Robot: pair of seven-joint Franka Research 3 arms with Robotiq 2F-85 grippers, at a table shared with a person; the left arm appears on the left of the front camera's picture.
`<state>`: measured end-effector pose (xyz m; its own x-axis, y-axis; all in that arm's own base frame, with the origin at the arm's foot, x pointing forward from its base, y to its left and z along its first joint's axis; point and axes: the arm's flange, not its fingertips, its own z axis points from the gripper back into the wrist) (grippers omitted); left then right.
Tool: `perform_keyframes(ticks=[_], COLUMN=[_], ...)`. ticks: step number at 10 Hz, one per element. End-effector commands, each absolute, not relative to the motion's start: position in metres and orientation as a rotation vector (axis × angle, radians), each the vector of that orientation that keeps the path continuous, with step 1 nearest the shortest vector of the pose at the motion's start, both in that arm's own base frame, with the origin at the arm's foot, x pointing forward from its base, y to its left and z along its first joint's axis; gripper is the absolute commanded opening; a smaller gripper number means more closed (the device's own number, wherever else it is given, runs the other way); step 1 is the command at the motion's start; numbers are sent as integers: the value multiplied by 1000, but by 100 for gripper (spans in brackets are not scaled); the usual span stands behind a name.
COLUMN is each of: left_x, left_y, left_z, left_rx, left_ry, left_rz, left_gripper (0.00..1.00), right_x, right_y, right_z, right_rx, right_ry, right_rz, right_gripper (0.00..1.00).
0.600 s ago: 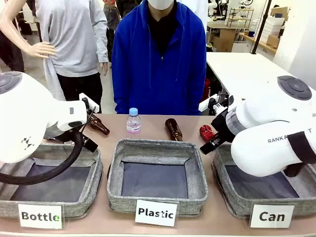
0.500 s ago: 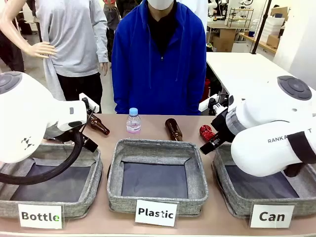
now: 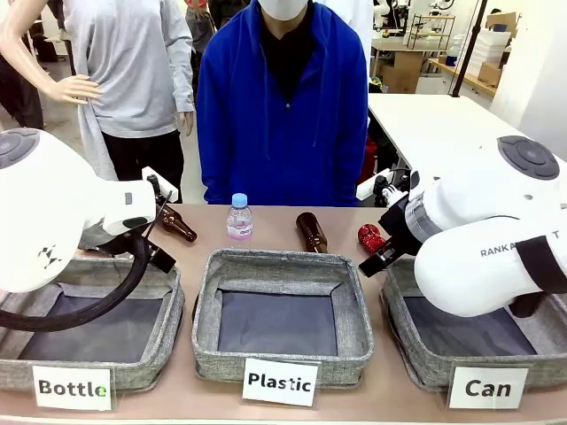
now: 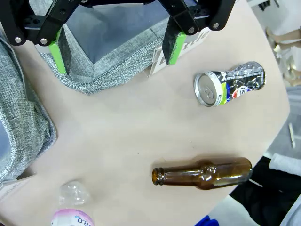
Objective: Sort the can waste into the basket.
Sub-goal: Pick up the can waste from the table and place it in the right Fabric basket.
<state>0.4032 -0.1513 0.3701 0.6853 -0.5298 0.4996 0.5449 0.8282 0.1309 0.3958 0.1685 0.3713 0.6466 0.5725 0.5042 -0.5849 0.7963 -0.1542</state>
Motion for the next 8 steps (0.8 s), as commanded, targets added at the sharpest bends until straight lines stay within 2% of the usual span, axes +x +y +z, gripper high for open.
perform_keyframes(ticks=[1, 8], left_x=[403, 403], left_y=[-151, -151], left_z=[370, 370], left_rx=[-29, -29], left_ry=[-551, -551], left_rz=[-602, -602], left_gripper=[100, 100], right_x=[396, 396], right_y=[168, 168], right_z=[371, 371], right_rx=[24, 24], right_ry=[-565, -565], right_rz=[658, 658], right_gripper=[100, 100])
